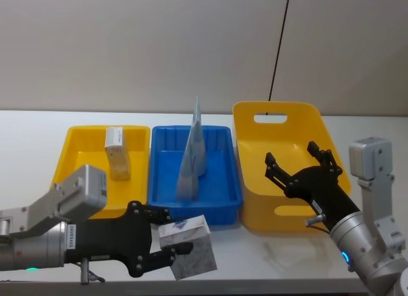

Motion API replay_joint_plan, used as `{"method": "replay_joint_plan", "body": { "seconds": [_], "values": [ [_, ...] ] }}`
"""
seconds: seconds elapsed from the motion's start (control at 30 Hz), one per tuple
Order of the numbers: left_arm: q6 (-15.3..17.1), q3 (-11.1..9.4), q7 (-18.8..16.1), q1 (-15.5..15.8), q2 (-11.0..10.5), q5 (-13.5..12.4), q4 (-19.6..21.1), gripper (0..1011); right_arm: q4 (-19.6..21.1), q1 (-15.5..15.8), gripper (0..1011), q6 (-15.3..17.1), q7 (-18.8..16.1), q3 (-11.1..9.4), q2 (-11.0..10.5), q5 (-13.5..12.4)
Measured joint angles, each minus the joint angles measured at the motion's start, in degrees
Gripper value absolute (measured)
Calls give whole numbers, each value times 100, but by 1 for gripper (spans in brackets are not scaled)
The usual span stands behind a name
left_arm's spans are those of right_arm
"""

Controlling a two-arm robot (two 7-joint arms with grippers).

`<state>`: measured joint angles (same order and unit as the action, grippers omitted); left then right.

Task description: Bimanual collaborative sorting of washing and personal care products

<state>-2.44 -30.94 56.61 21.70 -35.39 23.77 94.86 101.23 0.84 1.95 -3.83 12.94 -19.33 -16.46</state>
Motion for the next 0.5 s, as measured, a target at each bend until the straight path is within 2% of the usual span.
{"method": "replay_joint_plan", "body": {
  "seconds": [0.5],
  "values": [
    [-4,-185,-26,153,147,-55,-145,365,0,0,1002,0,0,0,0,0]
  ]
}}
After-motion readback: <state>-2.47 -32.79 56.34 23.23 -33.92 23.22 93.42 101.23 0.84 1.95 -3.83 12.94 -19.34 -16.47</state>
